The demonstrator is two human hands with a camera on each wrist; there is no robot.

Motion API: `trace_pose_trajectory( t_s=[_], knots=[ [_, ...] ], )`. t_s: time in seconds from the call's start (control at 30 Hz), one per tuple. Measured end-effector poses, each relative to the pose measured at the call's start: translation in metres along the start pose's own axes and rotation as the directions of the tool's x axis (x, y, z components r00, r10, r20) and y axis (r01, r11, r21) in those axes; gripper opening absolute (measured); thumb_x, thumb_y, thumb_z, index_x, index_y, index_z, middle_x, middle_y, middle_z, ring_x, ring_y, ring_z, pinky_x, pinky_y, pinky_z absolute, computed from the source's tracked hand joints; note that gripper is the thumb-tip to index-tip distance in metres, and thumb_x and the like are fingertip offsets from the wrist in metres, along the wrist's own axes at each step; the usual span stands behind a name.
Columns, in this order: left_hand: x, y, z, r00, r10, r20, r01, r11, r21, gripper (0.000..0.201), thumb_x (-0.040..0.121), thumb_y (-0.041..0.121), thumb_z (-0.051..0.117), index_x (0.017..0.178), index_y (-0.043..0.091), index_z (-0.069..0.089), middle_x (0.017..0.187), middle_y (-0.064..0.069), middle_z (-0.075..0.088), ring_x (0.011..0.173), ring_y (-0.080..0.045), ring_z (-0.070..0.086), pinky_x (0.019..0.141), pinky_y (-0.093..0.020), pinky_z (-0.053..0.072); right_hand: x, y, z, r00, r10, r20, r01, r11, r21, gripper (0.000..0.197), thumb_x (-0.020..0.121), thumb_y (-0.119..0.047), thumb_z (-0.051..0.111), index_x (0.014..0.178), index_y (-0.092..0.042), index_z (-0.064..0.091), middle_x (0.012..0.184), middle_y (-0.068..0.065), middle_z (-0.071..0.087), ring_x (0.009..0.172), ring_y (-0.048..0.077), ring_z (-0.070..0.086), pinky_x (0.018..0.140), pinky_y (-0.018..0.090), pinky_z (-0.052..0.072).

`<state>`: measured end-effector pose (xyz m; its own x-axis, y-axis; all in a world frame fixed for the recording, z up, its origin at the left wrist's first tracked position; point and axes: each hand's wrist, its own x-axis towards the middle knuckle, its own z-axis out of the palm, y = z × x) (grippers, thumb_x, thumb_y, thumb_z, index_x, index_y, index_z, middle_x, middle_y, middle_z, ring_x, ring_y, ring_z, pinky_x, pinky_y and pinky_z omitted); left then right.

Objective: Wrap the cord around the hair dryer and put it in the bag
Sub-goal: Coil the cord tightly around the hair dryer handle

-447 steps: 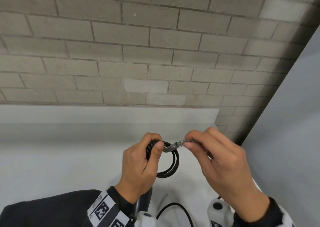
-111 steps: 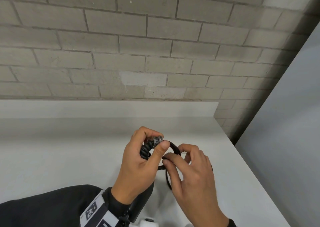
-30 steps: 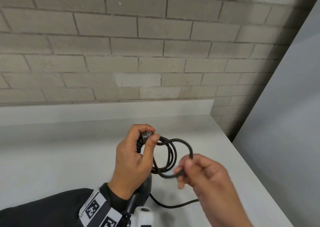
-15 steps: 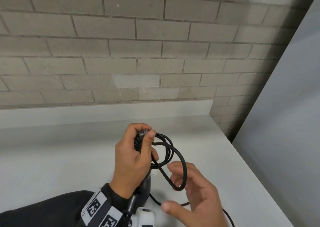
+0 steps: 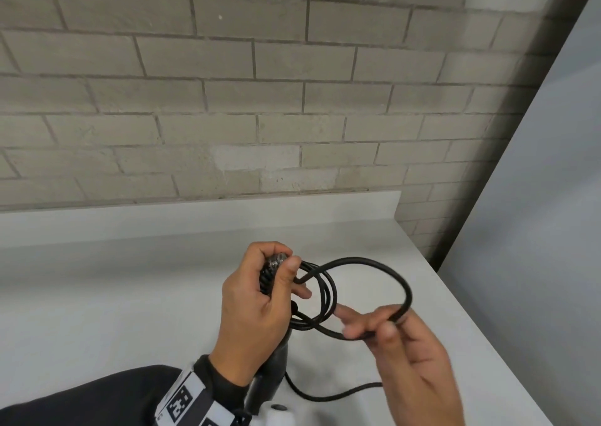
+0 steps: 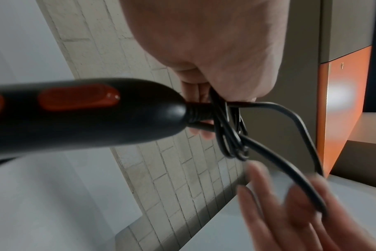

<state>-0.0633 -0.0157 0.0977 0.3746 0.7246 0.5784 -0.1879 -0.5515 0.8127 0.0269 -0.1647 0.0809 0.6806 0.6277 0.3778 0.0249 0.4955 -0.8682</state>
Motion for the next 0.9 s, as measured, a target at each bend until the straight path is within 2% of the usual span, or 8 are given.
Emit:
trace_pose_trajectory(
  t_s=[0.1, 0.17, 0.33, 0.43, 0.53, 0.7, 0.8, 0.9],
  knots=[
    [0.003, -0.001, -0.005, 1.000, 0.005, -0.019, -0.004, 1.000, 0.006, 0.022, 0.091, 0.043, 0.053, 0.096, 0.022, 0.057, 0.078, 0.009, 0.067, 0.061, -0.010, 0.073, 0.059, -0.031, 0.057, 0.006, -0.024, -0.016, 0.988, 0.077, -0.135, -0.055, 0.985, 0.161, 0.047, 0.060, -0.058, 0.083, 0.074, -0.016, 0.068, 0.049, 0.002, 0.048, 0.055, 0.031, 0.069, 0.066, 0.041, 0.061],
    [0.008, -0.003, -0.010, 1.000, 0.010, -0.030, -0.010, 1.000, 0.022, 0.023, 0.091, 0.043, 0.053, 0.095, 0.021, 0.057, 0.076, 0.011, 0.067, 0.062, -0.009, 0.073, 0.058, -0.025, 0.055, 0.007, -0.044, -0.031, 0.968, 0.160, -0.195, -0.135, 0.982, 0.135, 0.057, 0.049, -0.059, 0.088, 0.074, -0.011, 0.069, 0.045, -0.003, 0.035, 0.030, 0.017, 0.041, 0.040, 0.031, 0.049],
    [0.012, -0.001, -0.013, 0.998, -0.031, -0.047, 0.031, 0.999, 0.009, 0.023, 0.096, 0.043, 0.057, 0.094, 0.020, 0.057, 0.075, 0.003, 0.066, 0.055, -0.013, 0.072, 0.052, -0.019, 0.051, 0.012, -0.072, -0.067, 0.940, 0.284, -0.187, -0.322, 0.922, -0.217, 0.036, 0.070, -0.033, 0.081, 0.084, -0.002, 0.072, 0.048, 0.009, 0.040, 0.039, 0.014, 0.027, 0.042, 0.017, 0.026],
    [0.009, 0.004, -0.008, 0.996, -0.081, -0.049, 0.081, 0.997, 0.007, 0.017, 0.090, 0.036, 0.057, 0.093, 0.019, 0.057, 0.069, -0.007, 0.064, 0.046, -0.015, 0.068, 0.048, -0.021, 0.051, 0.012, -0.062, -0.070, 0.968, 0.157, -0.197, -0.225, 0.890, -0.397, 0.057, 0.052, -0.062, 0.086, 0.085, -0.017, 0.073, 0.058, 0.010, 0.061, 0.039, 0.019, 0.043, 0.038, 0.016, 0.036],
    [0.009, 0.005, -0.005, 0.994, -0.088, -0.066, 0.089, 0.996, 0.020, 0.019, 0.089, 0.038, 0.056, 0.093, 0.020, 0.057, 0.074, -0.001, 0.064, 0.044, -0.016, 0.067, 0.047, -0.027, 0.052, 0.006, -0.044, -0.061, 0.973, -0.034, -0.229, -0.124, 0.757, -0.642, 0.025, 0.080, -0.022, 0.078, 0.089, -0.044, 0.069, 0.096, 0.008, 0.069, 0.076, 0.013, 0.066, 0.062, 0.004, 0.048],
    [0.005, 0.006, -0.001, 0.996, -0.073, -0.050, 0.075, 0.996, 0.040, 0.019, 0.089, 0.040, 0.056, 0.094, 0.021, 0.056, 0.078, 0.010, 0.064, 0.044, -0.015, 0.066, 0.048, -0.025, 0.050, -0.011, -0.035, 0.011, 0.876, -0.482, -0.022, 0.286, 0.555, -0.781, 0.008, 0.078, -0.030, 0.062, 0.078, -0.023, 0.065, 0.072, -0.009, 0.062, 0.065, 0.007, 0.056, 0.067, 0.008, 0.041],
    [0.002, 0.006, 0.002, 0.998, -0.050, -0.036, 0.052, 0.997, 0.064, 0.018, 0.089, 0.039, 0.056, 0.095, 0.022, 0.055, 0.073, 0.005, 0.066, 0.044, -0.011, 0.066, 0.049, -0.022, 0.049, -0.013, -0.017, 0.039, 0.999, 0.019, 0.046, 0.021, 0.677, -0.735, 0.028, 0.073, -0.062, 0.052, 0.084, -0.038, 0.063, 0.077, -0.016, 0.067, 0.075, 0.003, 0.061, 0.067, 0.011, 0.046],
    [0.002, 0.006, 0.002, 0.998, -0.044, -0.034, 0.046, 0.997, 0.066, 0.018, 0.090, 0.038, 0.056, 0.096, 0.022, 0.056, 0.071, 0.002, 0.067, 0.045, -0.011, 0.066, 0.050, -0.022, 0.050, -0.006, -0.002, 0.042, 0.917, 0.324, 0.234, -0.025, 0.632, -0.774, 0.035, 0.091, -0.060, 0.041, 0.092, -0.030, 0.059, 0.087, -0.012, 0.070, 0.083, -0.001, 0.062, 0.077, 0.017, 0.050]
  ],
)
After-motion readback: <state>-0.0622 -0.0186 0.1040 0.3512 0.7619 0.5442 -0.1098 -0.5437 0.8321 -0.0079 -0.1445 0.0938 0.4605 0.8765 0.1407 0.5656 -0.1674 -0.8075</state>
